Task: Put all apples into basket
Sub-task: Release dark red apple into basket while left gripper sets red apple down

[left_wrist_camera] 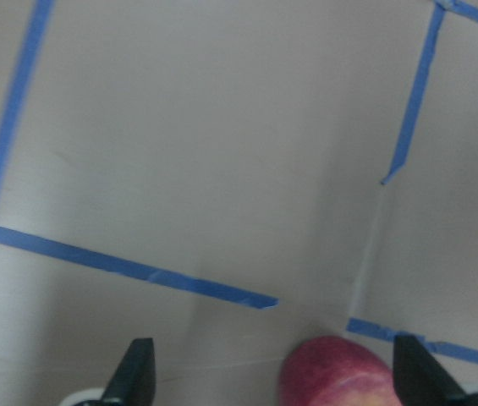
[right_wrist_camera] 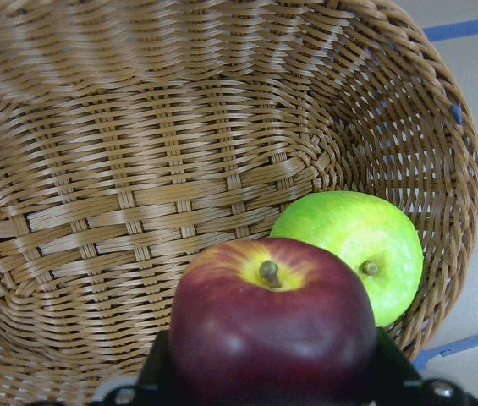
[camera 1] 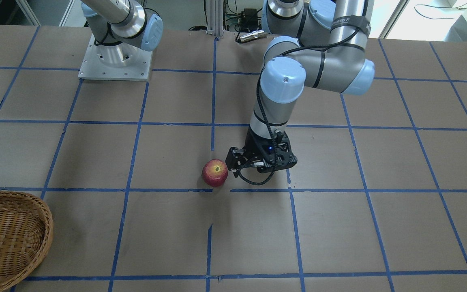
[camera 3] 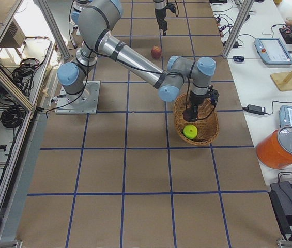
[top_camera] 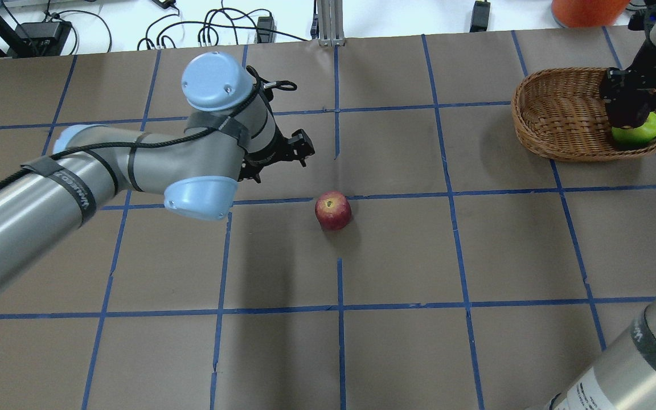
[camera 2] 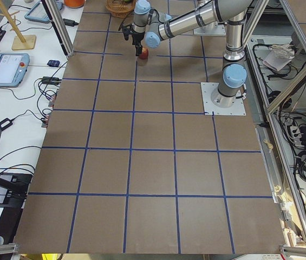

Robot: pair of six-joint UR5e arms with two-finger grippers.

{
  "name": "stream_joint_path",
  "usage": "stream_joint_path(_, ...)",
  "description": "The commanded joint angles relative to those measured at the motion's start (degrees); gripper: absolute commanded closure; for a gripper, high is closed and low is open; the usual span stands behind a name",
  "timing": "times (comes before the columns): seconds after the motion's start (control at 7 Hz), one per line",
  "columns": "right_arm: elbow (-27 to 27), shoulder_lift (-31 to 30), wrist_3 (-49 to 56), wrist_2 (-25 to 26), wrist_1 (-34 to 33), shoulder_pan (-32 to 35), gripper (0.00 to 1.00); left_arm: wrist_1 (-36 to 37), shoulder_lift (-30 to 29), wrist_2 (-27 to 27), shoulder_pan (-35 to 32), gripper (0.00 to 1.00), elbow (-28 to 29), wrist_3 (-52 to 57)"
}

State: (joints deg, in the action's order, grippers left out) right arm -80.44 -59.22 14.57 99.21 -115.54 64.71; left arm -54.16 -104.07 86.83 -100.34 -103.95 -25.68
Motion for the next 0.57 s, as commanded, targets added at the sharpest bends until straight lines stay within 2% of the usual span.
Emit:
stream_joint_path(0.0,0.11,-0.37,-0.24,0.63,0.31,0.41,0.00,-18.98,8.32,0.79,5.93,0.00,4.70,11.48)
stream_joint_path(0.14,0.20,-0.55,-0.24,0.46,0.49,0.50,0.00,-27.15,10.97,3.23,6.12,0.00,8.81,14.40)
stream_joint_path(0.29,0.29,-1.33,-0.24,0.20,1.10,0.76,0.00,-38.71,12.39,5.35,5.69,0.00,14.77,14.60)
stream_joint_path(0.43,0.03,-3.69,-0.33,-0.06,4.33,2.59,0.00,-44.92,12.58,5.54,5.77,0.00,19.01,14.60)
